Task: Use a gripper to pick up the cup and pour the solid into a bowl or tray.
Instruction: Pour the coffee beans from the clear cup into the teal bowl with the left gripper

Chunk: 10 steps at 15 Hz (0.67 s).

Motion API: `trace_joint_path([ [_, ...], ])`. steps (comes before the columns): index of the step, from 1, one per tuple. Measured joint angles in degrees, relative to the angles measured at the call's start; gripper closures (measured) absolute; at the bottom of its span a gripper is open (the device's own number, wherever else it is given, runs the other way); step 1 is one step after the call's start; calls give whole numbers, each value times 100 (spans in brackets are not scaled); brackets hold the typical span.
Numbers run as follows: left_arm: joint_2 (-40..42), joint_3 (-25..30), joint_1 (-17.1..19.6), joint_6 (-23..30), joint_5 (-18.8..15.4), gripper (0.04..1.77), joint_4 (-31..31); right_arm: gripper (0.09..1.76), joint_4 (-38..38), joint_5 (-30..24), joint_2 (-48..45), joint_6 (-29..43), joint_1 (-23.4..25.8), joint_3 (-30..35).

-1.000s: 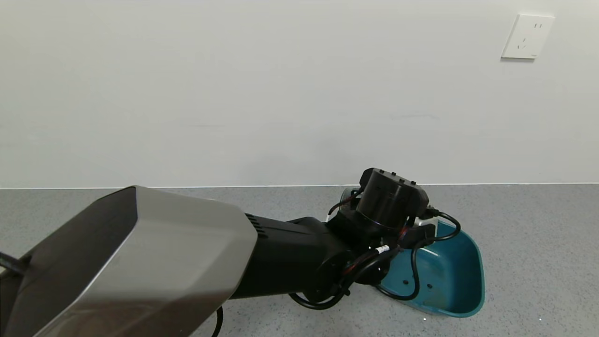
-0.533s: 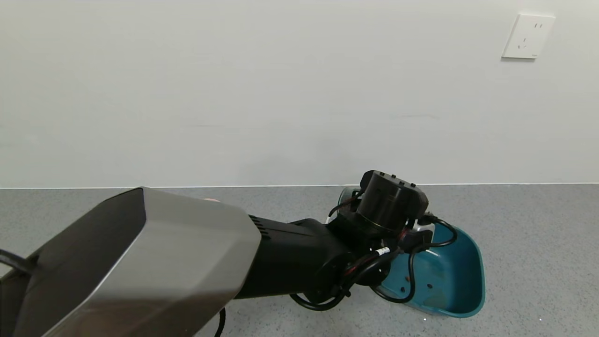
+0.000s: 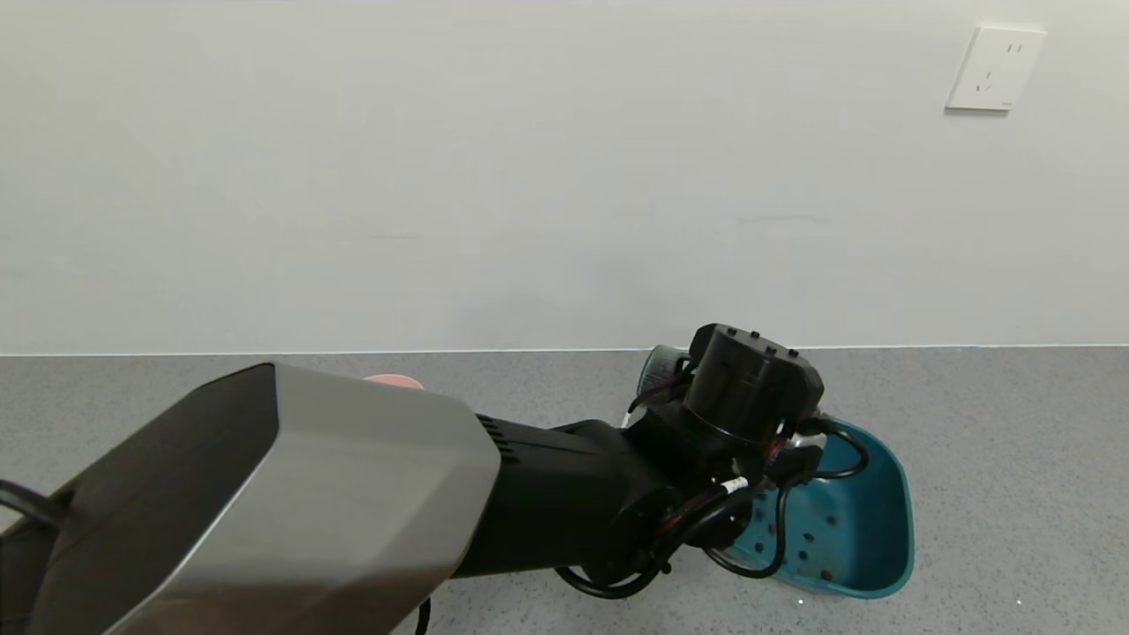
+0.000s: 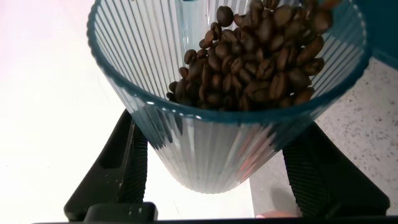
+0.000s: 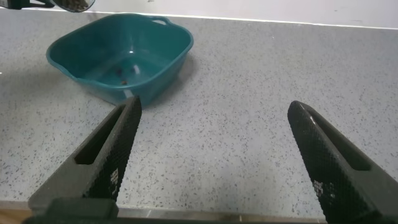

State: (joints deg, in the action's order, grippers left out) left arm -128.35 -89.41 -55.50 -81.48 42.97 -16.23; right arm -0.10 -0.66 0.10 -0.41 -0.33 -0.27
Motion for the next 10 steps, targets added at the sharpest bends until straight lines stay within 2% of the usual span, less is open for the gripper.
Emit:
trace_joint_path([
  [4, -17, 18, -74, -226, 99, 54, 7, 14, 0, 0, 0, 0, 0, 0],
  [7, -56, 10, -163, -296, 297, 54, 7, 14, 5, -2, 0, -2, 2, 5],
  [10, -67, 21, -177, -333, 325, 54, 9, 14, 10, -2, 0, 0, 0, 9],
])
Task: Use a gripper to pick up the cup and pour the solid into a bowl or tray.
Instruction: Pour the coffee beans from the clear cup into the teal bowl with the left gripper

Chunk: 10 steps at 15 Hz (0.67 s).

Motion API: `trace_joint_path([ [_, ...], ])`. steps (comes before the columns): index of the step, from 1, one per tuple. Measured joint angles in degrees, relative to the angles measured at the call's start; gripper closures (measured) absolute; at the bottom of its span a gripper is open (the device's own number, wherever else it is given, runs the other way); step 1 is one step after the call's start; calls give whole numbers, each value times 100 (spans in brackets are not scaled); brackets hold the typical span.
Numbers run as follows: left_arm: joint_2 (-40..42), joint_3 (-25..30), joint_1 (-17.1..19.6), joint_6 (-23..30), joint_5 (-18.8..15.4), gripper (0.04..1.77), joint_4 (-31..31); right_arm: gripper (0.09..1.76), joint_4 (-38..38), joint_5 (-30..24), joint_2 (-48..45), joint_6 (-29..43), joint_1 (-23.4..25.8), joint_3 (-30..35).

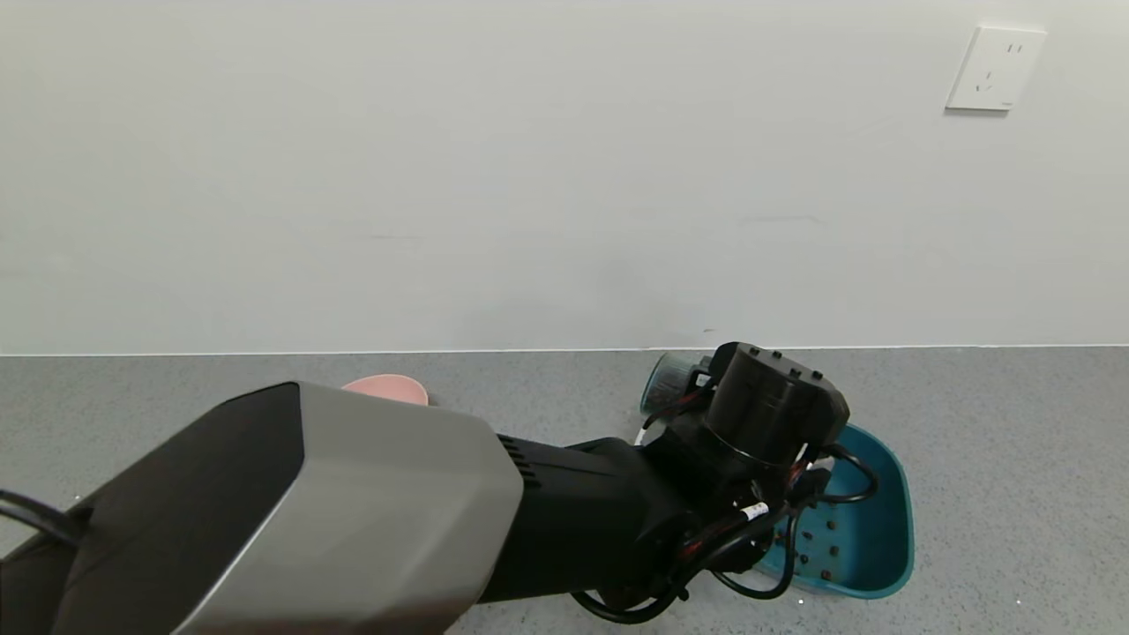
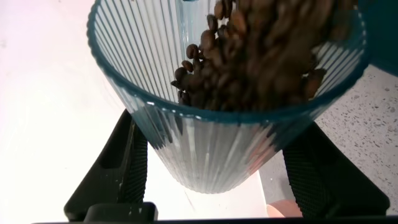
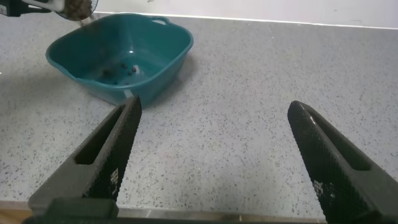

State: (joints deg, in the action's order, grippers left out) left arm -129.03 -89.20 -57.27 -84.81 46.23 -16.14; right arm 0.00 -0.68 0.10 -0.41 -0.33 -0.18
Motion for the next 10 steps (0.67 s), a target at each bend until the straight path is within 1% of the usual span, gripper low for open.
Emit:
trace_joint_path([
  [3, -16, -2, -11, -44, 156, 54, -6, 14, 0, 0, -2, 0, 0, 0],
  [10, -28, 4, -24, -27, 158, 54, -20, 14, 0, 0, -2, 0, 0, 0],
])
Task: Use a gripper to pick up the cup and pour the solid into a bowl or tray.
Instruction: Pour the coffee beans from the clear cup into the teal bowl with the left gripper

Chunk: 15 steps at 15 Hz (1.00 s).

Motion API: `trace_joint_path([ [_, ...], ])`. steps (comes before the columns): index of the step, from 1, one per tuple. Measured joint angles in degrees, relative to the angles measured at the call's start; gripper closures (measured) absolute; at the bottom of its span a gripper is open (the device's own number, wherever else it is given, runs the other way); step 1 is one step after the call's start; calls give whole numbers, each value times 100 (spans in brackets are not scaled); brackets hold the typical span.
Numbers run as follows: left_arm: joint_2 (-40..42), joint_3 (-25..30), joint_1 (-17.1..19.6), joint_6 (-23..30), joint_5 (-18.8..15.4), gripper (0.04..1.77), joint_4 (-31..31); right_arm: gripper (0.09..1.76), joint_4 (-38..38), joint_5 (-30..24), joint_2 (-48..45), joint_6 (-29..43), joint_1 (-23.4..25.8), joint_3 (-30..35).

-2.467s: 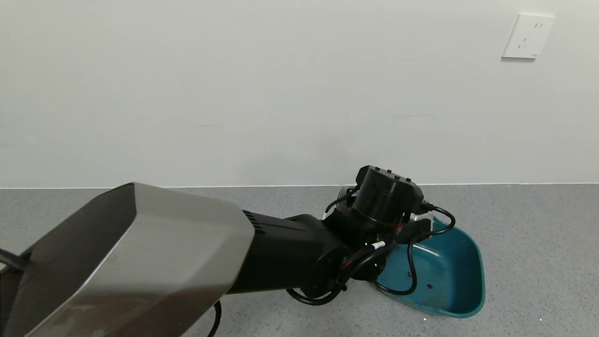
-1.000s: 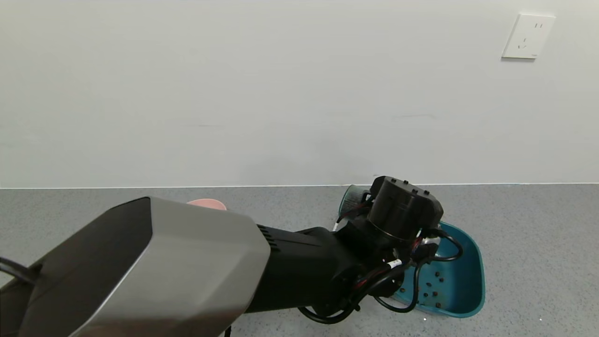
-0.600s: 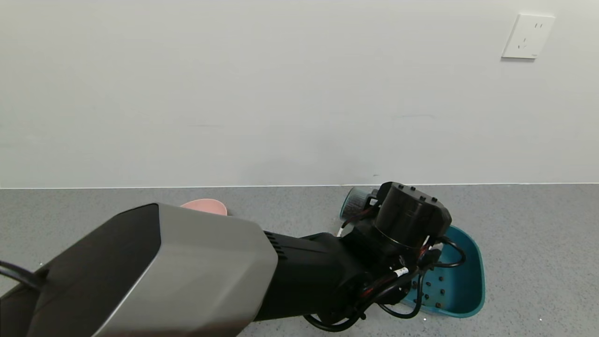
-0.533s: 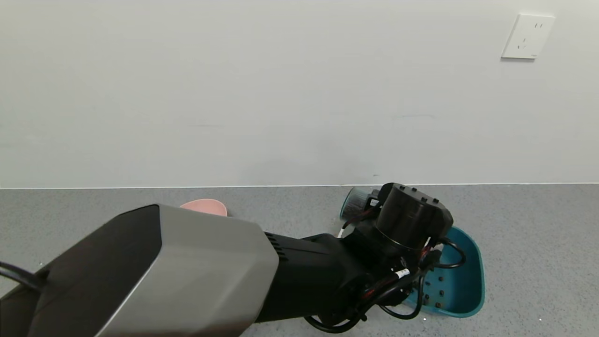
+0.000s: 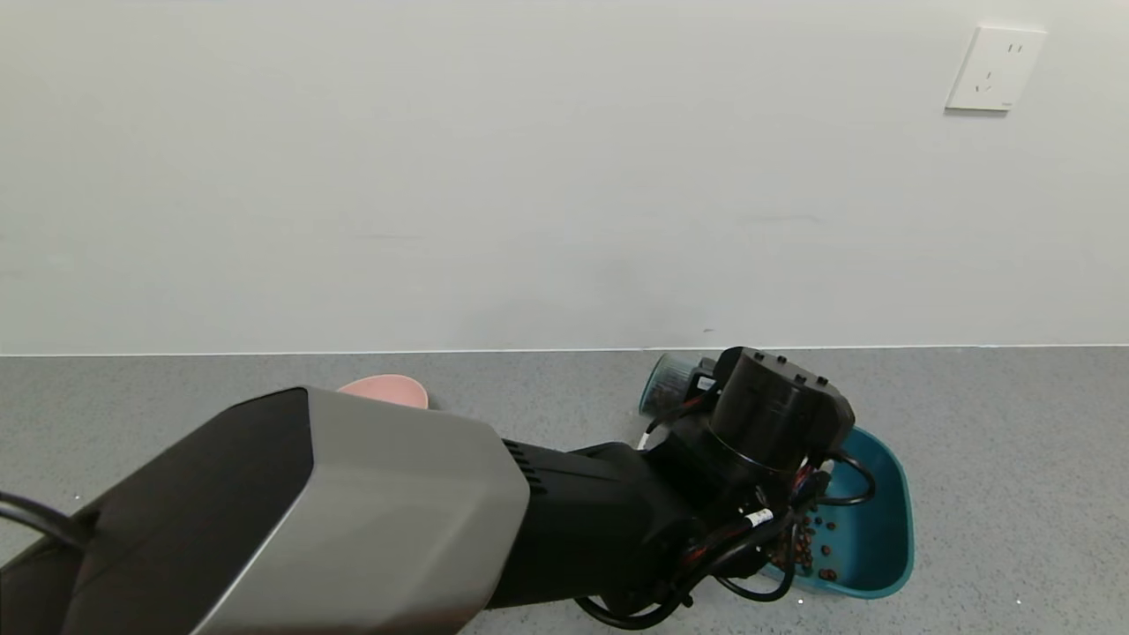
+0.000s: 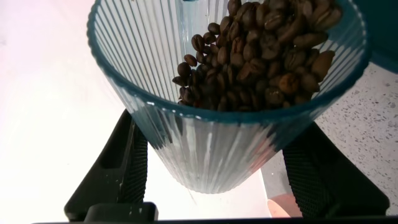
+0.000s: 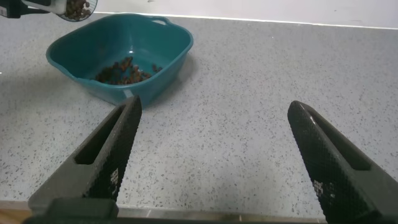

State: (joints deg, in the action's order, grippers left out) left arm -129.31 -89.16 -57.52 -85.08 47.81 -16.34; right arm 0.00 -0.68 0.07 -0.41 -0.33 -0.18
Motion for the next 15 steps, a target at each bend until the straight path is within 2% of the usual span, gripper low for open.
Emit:
trace_joint_path([
  [4, -2, 5, -6, -10, 6, 54, 2, 14, 0, 0, 0, 0, 0, 0],
  [15, -41, 13, -139, -210, 351, 54, 9, 14, 0, 0, 0, 0, 2, 0],
])
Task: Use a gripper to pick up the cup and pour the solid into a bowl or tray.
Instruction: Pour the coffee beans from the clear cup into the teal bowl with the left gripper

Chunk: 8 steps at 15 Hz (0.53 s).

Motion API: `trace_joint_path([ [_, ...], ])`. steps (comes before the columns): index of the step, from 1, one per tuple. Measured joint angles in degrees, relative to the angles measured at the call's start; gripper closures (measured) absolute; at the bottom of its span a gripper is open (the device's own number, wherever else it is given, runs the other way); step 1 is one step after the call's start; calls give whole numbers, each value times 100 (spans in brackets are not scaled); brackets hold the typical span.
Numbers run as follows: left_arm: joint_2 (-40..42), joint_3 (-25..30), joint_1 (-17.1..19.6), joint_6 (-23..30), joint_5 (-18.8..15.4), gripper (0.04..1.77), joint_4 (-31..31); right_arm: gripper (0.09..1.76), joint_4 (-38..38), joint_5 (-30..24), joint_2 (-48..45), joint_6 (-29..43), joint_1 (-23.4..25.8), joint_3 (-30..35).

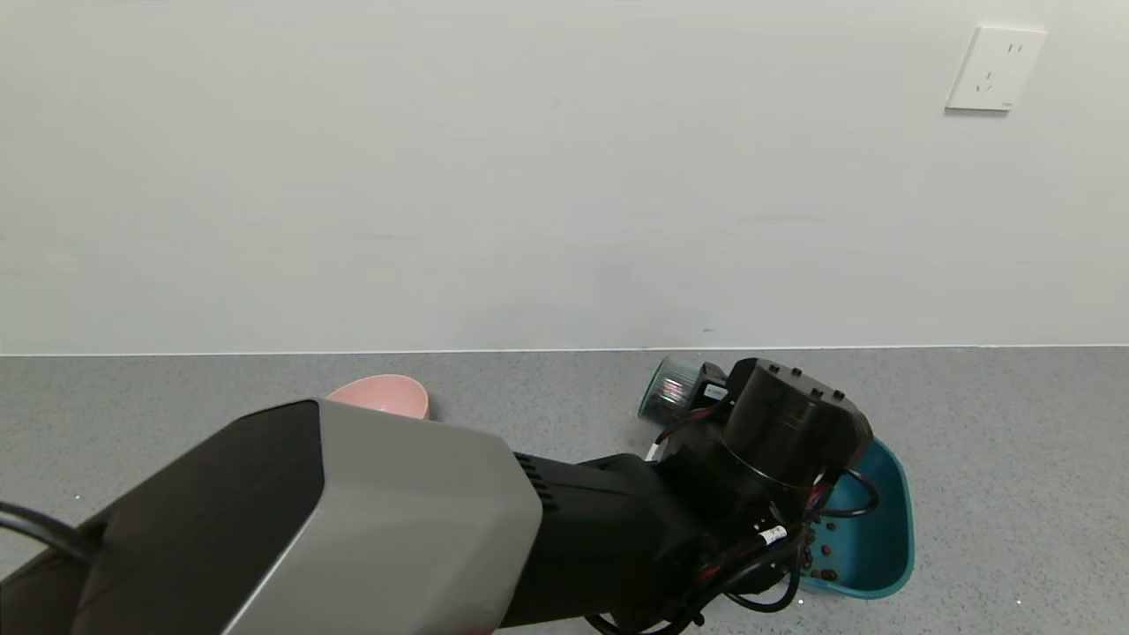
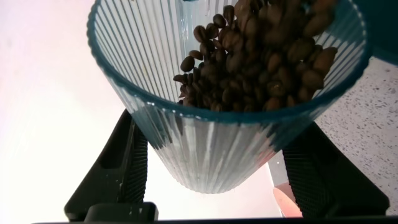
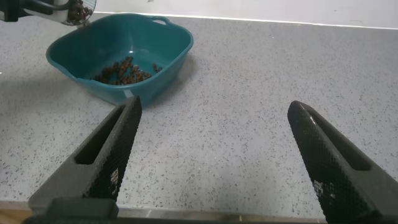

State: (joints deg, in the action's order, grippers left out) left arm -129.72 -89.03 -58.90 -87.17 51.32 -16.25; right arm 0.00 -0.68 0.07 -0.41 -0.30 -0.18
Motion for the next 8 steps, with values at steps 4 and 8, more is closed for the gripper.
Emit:
trace_joint_path([
  [4, -16, -16, -13, -1, 13, 54, -4, 14, 2, 0, 0, 0, -2, 0],
  [8, -16, -17, -2, 82, -4, 54, -43, 14, 7, -2, 0, 0, -2, 0],
])
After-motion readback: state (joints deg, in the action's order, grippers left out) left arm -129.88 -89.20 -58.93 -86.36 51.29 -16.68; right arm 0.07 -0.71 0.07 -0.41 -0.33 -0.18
